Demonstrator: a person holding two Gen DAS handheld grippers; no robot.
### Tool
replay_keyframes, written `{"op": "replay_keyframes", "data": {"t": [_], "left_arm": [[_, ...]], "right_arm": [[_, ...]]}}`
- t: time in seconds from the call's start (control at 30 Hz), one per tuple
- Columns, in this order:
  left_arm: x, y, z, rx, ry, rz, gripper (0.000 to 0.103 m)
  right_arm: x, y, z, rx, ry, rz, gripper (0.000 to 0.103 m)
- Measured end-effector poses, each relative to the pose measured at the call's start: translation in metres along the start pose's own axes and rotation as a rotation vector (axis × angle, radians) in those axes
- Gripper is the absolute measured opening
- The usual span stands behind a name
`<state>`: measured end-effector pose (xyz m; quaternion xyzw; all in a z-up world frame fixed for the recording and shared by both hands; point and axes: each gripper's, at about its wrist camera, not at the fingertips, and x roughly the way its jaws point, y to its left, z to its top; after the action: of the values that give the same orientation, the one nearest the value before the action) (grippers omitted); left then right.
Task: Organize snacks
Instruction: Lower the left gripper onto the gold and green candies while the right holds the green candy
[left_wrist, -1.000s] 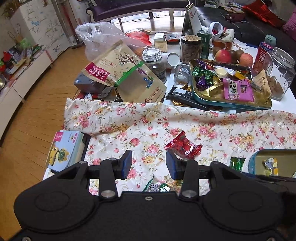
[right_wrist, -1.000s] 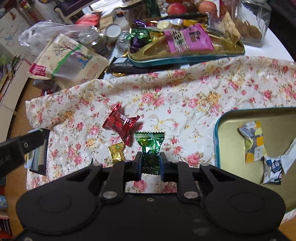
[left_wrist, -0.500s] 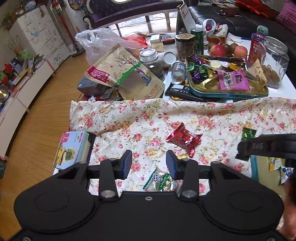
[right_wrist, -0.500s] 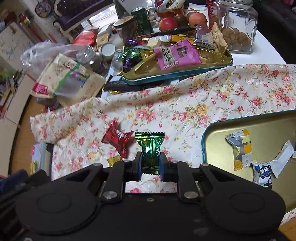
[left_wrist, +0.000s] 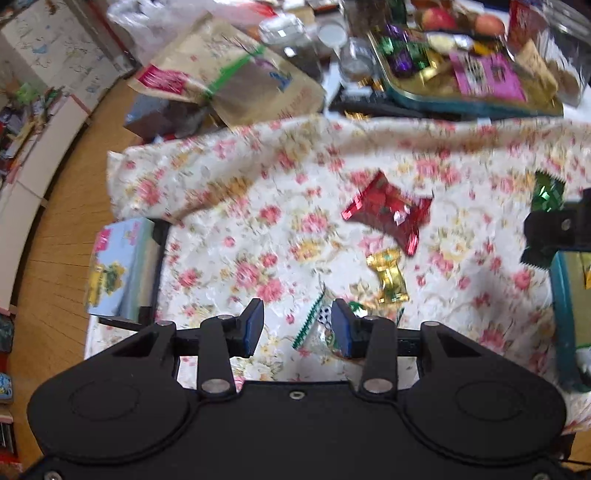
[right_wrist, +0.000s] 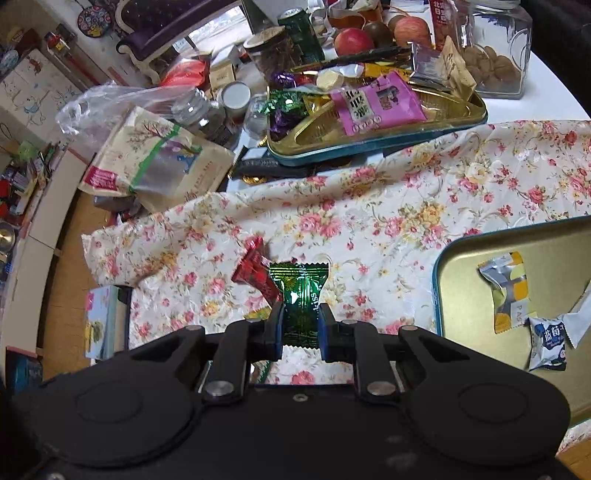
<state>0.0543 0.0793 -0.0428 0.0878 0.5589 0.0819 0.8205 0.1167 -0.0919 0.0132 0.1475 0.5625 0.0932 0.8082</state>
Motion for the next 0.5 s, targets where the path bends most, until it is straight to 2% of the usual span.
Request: {"op": "replay_keyframes", "data": {"t": [0.17, 0.27, 0.5], "left_arm": [[0.029, -0.009, -0.005, 0.094, 0.035, -0.113, 0.050], [0.036, -0.011, -0.005, 0.082, 0.050, -0.187, 0.051], [0.047, -0.012, -0.002, 0.007, 0.063, -0.178, 0.051]], "right_arm": [[0.005, -0.009, 0.000, 0.020, 0.016, -0.019, 0.020], [0.008, -0.013, 0.001, 0.036, 0.029, -0.020, 0.020], [0.003, -0.011, 0.000, 0.054, 0.035, 0.014, 0.020]]}}
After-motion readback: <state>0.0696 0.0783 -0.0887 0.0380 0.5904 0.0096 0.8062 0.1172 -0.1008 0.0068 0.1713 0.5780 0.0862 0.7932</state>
